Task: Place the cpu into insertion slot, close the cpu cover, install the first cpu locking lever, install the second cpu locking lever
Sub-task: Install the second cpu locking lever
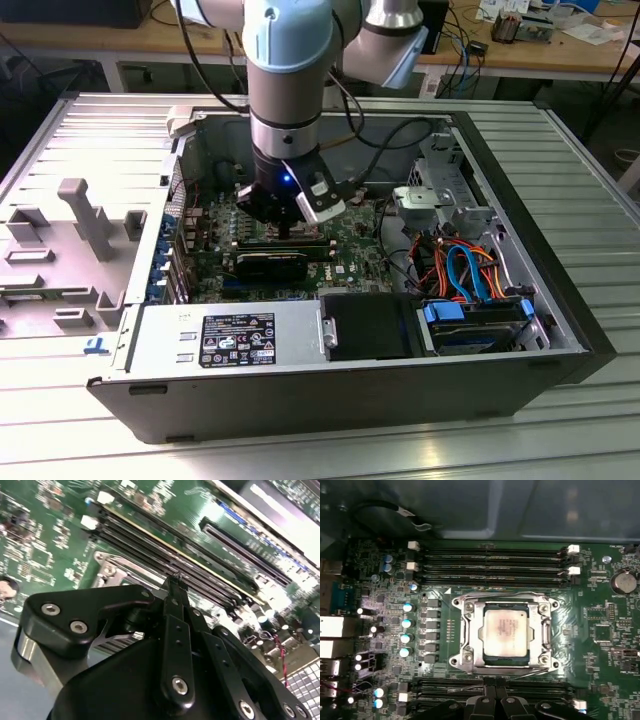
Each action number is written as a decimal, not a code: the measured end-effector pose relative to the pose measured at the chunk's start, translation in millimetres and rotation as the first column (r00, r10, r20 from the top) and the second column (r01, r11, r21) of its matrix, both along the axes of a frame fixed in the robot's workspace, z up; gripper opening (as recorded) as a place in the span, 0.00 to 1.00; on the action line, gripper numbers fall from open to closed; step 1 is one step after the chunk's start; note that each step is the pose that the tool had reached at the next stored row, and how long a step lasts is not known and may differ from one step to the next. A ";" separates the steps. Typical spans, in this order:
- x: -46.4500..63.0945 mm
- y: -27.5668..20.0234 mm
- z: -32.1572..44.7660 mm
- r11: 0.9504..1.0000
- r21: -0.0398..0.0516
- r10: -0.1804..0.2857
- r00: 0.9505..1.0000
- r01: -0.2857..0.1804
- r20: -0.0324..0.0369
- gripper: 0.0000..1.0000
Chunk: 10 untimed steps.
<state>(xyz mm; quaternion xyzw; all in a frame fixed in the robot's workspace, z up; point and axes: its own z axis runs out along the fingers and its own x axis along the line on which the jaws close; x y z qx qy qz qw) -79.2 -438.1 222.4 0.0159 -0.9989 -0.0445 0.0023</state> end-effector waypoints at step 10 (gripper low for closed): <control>-32.8 -0.2 -10.3 1.000 0.001 0.000 1.000 0.000 0.000 0.11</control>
